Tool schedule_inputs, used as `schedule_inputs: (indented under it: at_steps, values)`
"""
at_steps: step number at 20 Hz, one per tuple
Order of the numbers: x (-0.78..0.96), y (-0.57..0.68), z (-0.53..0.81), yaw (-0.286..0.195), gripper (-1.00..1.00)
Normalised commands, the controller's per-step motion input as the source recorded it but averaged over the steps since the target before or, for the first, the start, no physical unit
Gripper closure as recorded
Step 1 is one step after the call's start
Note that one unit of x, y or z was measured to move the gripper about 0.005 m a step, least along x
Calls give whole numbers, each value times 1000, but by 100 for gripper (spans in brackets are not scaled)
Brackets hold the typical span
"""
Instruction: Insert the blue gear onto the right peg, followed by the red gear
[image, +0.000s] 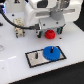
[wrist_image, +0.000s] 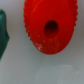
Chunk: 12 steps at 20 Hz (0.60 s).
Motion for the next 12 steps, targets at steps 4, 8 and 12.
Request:
schedule_inputs:
  at_steps: [4,8,12]
  values:
    - [-146,44,-90,0,100]
    - [-108,32,-17,0,100]
    - [3,42,349,0,100]
